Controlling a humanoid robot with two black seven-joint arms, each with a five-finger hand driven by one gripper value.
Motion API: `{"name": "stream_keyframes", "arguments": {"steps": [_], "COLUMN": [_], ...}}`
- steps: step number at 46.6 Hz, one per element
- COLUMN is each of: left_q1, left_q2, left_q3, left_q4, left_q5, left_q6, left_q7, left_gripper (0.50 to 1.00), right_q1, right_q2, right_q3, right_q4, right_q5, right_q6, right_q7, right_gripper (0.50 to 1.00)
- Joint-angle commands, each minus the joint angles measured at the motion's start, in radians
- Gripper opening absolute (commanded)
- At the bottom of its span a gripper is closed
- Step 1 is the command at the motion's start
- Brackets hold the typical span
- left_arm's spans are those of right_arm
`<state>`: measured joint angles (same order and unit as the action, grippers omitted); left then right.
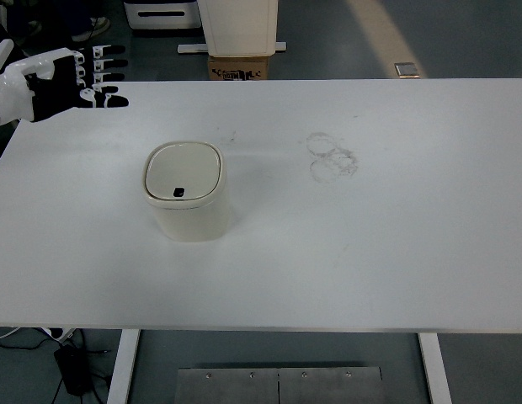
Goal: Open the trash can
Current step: 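Reach the left hand toward the cream trash can lid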
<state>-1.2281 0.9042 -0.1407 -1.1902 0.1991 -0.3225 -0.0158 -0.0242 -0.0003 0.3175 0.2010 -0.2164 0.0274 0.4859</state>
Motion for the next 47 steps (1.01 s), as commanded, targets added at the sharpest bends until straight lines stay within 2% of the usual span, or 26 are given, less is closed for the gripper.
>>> {"name": "stream_keyframes", "arguments": {"steps": [1,11,19,29,36,47], "left_q1": [-0.045,-0.116,-0.145,-0.183,-0.198,-0.220], "left_q2": [-0.004,-0.019,-0.019,-0.034,-0.037,-0.042], "left_q3": [0.041,0.092,0.096,0.098,0.098,0.101], "left_q4": [-0.017,-0.031,-0.058,-0.080,-0.083,-0.085], "left_q5": [0.040,0.164,0.240,0.279,0.281,0.333], "left_q6": [-0.029,-0.139,-0.225,-0.285,-0.288,-0.288], "left_q7": [0.005,0.008,0.050,0.057,0.094,0.102], "left_gripper": [1.000,1.000,1.000,1.000,1.000,1.000], "right_q1": [0.000,0.000,0.000,0.000,0.000,0.000], "right_q2": [0.000,0.000,0.000,0.000,0.000,0.000], "right_q3": [0.000,0.000,0.000,0.000,0.000,0.000], "right_q4": [0.000,0.000,0.000,0.000,0.000,0.000], "right_q5": [0.000,-0.001,0.000,0.000,0.000,0.000], "right_q6": [0.000,0.000,0.000,0.000,0.000,0.000], "right_q7": [0.000,-0.001,0.000,0.000,0.000,0.000], "right_gripper": [0.991,0.991,0.991,0.991,0.991,0.991]}}
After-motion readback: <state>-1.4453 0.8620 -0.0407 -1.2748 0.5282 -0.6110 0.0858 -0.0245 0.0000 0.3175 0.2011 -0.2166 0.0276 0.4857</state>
